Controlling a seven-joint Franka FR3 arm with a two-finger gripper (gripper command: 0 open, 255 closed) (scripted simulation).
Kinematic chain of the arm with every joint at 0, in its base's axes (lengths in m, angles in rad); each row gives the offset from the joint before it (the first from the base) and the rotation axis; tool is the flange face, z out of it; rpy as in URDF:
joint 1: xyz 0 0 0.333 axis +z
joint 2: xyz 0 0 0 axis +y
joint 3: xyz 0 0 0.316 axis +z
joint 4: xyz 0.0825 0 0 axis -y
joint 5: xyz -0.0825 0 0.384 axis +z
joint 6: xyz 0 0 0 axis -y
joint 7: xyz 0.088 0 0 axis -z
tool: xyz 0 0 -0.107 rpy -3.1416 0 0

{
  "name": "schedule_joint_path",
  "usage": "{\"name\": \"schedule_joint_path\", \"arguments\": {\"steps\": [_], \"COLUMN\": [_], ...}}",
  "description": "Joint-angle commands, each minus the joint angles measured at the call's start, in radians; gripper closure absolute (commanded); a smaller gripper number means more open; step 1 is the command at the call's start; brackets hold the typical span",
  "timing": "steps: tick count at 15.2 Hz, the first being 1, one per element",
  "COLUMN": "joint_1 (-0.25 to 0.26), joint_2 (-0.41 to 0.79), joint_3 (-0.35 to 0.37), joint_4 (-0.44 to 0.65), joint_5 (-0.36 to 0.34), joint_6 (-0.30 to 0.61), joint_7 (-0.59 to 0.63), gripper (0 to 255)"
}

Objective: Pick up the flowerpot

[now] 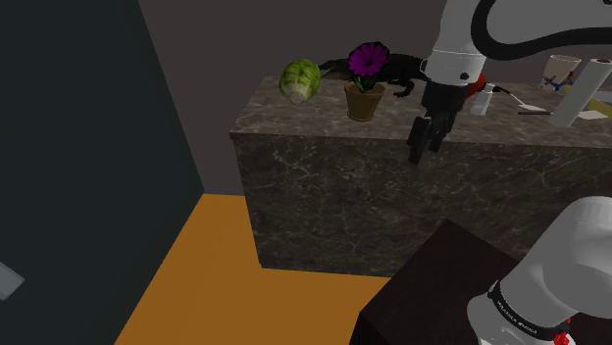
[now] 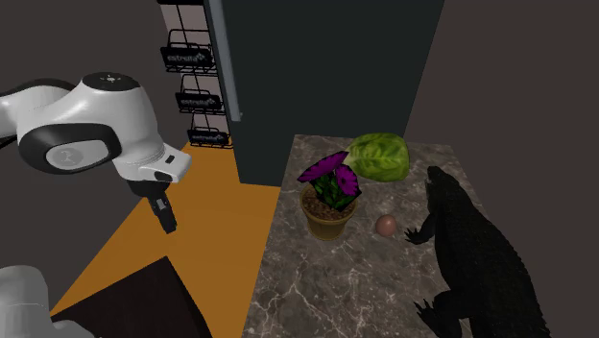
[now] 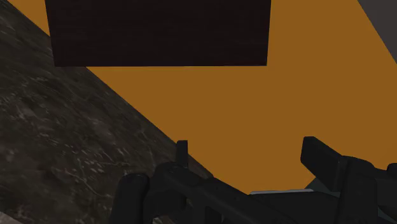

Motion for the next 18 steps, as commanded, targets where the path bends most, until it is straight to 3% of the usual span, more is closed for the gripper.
{"name": "schedule_joint_path", "arguments": {"steps": [1, 10, 18], "joint_1": [0.0, -0.033, -0.051], "joint_2": [0.0, 0.256, 0.494], "joint_3": [0.0, -0.127, -0.243], "joint_4": [0.0, 0.29, 0.604], "joint_5": [0.0, 0.03, 0.118], "joint_6": [0.0, 0.021, -0.027], "joint_7": [0.0, -0.089, -0.173], "gripper": [0, 0, 0]}}
